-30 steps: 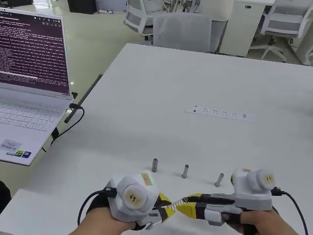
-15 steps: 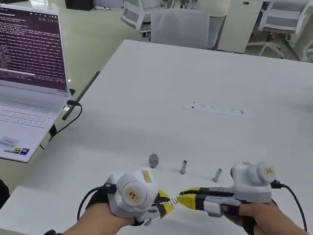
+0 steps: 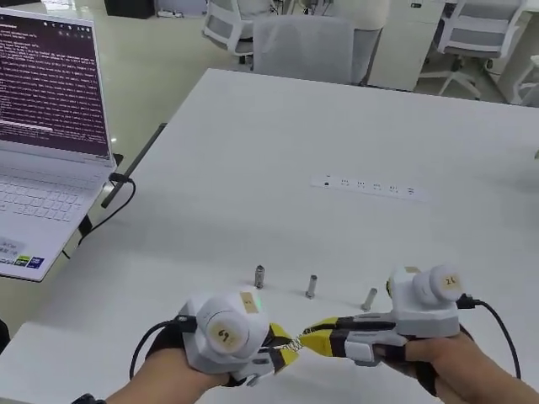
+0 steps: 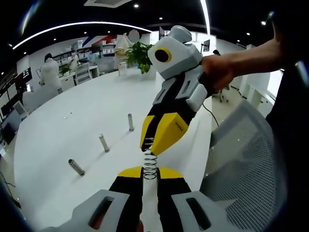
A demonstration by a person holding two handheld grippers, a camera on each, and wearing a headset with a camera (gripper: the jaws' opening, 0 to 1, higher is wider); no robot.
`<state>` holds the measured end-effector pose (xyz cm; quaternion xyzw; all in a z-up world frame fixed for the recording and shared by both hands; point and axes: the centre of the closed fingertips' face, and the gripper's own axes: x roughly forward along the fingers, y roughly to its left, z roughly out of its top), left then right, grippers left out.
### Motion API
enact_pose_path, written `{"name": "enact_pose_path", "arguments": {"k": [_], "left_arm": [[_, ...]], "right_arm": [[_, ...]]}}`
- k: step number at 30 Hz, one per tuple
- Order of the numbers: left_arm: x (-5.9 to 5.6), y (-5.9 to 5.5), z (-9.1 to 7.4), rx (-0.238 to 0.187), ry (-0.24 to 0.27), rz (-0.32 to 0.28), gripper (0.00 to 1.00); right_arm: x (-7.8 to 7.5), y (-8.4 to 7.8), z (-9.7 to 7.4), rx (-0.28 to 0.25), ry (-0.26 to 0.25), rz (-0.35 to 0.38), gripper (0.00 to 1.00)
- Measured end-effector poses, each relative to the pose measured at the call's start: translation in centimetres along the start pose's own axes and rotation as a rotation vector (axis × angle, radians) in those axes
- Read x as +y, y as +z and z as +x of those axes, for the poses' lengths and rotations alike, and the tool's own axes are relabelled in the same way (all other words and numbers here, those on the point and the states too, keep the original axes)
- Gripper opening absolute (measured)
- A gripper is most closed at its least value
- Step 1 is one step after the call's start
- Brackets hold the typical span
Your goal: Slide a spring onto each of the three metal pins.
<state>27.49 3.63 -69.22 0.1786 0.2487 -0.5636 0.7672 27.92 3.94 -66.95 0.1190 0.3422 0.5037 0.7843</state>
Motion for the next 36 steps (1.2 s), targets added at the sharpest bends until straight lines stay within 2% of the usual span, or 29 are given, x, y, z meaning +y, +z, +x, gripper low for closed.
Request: {"name": "enact_pose_path", "arguments": {"k": [10,14,17,24,27,36], "left_arm": [[0.1,1.7,0.6,-0.062,-0.005,-0.016,0.03],[0.1,2.1,1.0,-0.067,-0.006,-0.017,0.05],[0.2,2.8,1.1,-0.087,-0.01,-0.024,0.03],[0.2,3.9,1.3,-0.106,-0.023,-0.012,0.02],[0.0,4.5,1.2,-0.125,-0.03,0.0,0.02],[-0.7,6.2,1.2,-0.163,-0.062,0.038,0.02]], "right_arm": [[-0.1,1.1,-1.2,0.041,-0.048,-0.054,0.08],[0.0,2.0,-1.9,0.033,-0.053,-0.064,0.08],[-0.1,2.2,-2.2,0.053,-0.066,-0.089,0.08],[0.0,2.8,-3.0,0.063,-0.079,-0.124,0.08],[0.1,3.1,-3.4,0.086,-0.078,-0.17,0.09],[0.1,3.2,-4.9,0.233,-0.081,-0.34,0.14]]}}
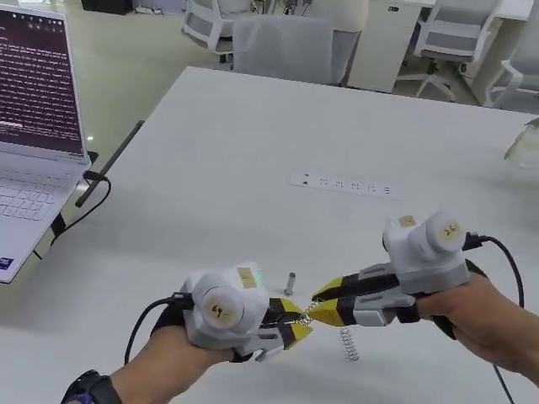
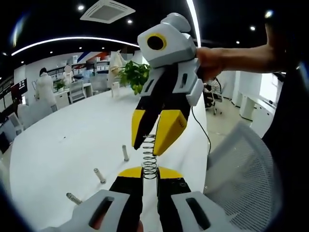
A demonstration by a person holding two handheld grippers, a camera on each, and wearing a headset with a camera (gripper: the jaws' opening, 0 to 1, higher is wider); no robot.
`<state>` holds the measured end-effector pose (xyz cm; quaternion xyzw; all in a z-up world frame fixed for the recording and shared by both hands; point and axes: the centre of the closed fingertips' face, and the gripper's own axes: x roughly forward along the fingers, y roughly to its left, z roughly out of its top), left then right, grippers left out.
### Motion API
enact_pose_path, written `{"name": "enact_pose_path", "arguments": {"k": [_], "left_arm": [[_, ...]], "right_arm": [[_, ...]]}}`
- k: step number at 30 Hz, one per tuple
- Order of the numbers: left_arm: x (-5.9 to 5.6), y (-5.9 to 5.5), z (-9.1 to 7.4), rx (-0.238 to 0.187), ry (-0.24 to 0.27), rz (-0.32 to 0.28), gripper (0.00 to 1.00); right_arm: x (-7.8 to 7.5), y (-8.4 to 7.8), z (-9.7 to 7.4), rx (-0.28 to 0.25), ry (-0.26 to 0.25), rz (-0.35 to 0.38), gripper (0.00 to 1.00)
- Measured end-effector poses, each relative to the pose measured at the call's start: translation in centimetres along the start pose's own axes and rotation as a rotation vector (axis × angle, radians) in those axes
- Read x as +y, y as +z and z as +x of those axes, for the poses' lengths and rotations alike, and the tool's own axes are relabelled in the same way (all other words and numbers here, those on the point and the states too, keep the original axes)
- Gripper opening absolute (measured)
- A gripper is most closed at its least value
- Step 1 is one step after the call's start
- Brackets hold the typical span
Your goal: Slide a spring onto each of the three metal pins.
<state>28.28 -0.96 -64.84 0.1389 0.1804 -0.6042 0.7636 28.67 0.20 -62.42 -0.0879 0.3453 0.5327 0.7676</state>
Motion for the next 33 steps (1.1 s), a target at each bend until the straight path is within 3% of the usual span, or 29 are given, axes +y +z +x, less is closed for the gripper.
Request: {"name": "enact_pose_path", "arguments": {"k": [7,12,20,33], "left_arm": [[-0.3,1.3,0.3,-0.029,-0.02,0.013,0.02],[-0.6,2.1,0.5,-0.05,-0.035,0.019,0.02],[-1.1,3.4,0.7,-0.075,-0.058,0.034,0.02],[-1.7,4.4,1.0,-0.094,-0.084,0.051,0.02]], "right_arm": [[0.4,0.3,-0.9,0.053,0.031,-0.088,0.21],[0.7,0.2,-1.6,0.122,0.048,-0.165,0.21],[0.9,0.3,-2.4,0.184,0.07,-0.233,0.19],[1.3,-0.2,-3.1,0.283,0.106,-0.328,0.17]]}}
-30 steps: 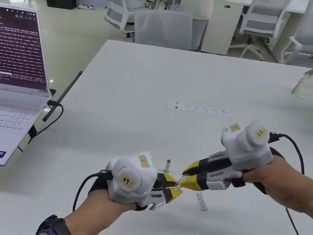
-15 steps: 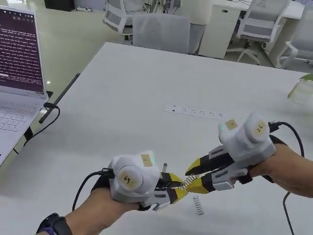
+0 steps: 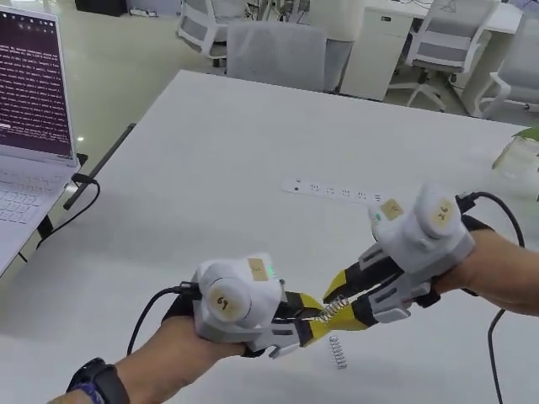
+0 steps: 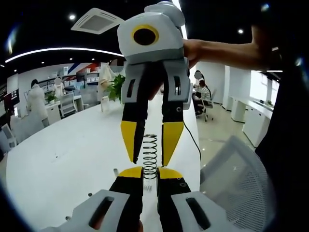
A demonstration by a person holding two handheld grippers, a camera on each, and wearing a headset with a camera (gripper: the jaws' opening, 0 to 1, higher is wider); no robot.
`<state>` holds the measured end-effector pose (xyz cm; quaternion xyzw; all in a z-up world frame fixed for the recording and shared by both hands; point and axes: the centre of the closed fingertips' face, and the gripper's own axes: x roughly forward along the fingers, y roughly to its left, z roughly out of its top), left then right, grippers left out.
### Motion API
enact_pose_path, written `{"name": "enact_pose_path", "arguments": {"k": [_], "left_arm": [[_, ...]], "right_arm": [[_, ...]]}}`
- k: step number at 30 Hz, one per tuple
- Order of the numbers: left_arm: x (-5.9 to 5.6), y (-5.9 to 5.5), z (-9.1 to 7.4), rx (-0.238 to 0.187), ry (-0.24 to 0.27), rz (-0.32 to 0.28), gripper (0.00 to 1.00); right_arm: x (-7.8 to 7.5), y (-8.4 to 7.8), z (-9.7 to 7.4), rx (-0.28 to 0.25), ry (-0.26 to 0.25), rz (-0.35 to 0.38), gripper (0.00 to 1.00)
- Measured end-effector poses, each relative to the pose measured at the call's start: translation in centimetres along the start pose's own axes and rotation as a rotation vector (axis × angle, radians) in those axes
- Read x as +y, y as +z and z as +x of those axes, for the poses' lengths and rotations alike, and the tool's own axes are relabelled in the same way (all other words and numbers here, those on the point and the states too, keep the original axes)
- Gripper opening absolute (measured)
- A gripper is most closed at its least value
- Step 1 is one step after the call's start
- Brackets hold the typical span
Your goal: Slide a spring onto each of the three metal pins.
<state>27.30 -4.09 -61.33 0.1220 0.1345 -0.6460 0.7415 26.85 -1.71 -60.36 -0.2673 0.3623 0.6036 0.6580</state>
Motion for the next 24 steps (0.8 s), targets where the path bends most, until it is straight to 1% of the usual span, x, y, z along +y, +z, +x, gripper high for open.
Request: {"name": "enact_pose_path", "arguments": {"k": [3,7,12,14,17,20,24], "left_arm": [[-0.19,0.11,0.12,0.0,-0.007,0.004,0.02],[-0.28,0.29,0.24,-0.003,-0.012,0.009,0.02],[-0.32,0.36,0.26,-0.003,-0.016,0.013,0.02],[-0.36,0.4,0.26,-0.004,-0.018,0.014,0.02],[-0.42,0.37,0.27,-0.001,-0.023,0.019,0.02],[-0.47,0.4,0.24,0.0,-0.024,0.021,0.02],[-0.44,0.24,0.24,0.004,-0.027,0.021,0.02]], "right_arm": [[0.11,0.14,-0.09,0.003,0.01,-0.011,0.16],[0.31,-0.03,-0.08,0.031,0.027,-0.04,0.15],[0.35,-0.04,-0.16,0.04,0.032,-0.061,0.13],[0.46,-0.21,-0.2,0.051,0.041,-0.071,0.12],[0.57,-0.29,-0.19,0.062,0.048,-0.092,0.12],[0.53,-0.29,-0.18,0.065,0.051,-0.099,0.09],[0.68,-0.39,-0.05,0.074,0.059,-0.115,0.09]]}}
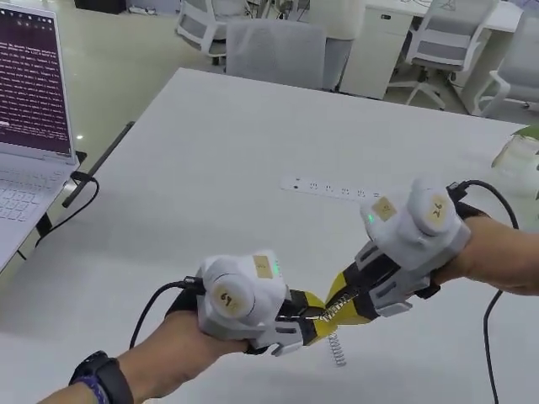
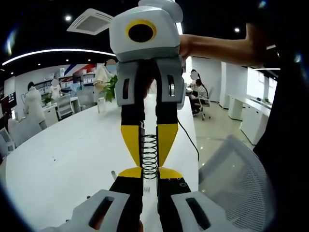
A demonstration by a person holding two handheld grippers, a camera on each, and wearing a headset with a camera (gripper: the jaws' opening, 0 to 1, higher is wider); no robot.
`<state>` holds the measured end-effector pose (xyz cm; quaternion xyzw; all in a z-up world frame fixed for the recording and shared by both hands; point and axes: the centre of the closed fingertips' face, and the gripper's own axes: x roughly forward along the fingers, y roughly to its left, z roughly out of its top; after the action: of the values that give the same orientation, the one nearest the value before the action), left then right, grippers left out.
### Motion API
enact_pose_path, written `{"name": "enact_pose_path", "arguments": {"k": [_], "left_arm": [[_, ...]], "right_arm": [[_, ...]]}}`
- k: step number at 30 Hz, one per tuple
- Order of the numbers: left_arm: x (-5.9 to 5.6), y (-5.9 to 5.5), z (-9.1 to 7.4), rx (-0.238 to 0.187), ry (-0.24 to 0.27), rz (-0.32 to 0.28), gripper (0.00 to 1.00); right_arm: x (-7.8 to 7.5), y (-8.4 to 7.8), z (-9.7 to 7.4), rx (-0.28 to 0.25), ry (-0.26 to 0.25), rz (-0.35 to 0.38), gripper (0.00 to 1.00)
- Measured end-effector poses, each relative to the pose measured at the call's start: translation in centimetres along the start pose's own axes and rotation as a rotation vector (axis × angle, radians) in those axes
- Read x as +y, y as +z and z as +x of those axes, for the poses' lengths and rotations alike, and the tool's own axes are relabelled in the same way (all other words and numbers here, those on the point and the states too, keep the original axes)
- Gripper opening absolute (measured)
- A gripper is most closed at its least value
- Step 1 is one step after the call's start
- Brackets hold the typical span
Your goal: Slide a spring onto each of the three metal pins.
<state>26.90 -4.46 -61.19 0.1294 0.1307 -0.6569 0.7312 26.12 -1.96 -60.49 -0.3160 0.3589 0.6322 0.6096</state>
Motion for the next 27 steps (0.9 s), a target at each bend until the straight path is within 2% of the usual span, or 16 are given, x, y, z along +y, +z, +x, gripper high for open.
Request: {"name": "enact_pose_path", "arguments": {"k": [12,27], "left_arm": [[0.3,-0.28,-0.04,-0.004,0.003,-0.014,0.02],[0.16,-0.85,0.04,0.005,0.011,-0.033,0.05]], "right_arm": [[-0.28,0.06,0.23,-0.003,-0.022,-0.007,0.08],[-0.29,-0.27,0.58,0.011,-0.019,0.003,0.08]]}}
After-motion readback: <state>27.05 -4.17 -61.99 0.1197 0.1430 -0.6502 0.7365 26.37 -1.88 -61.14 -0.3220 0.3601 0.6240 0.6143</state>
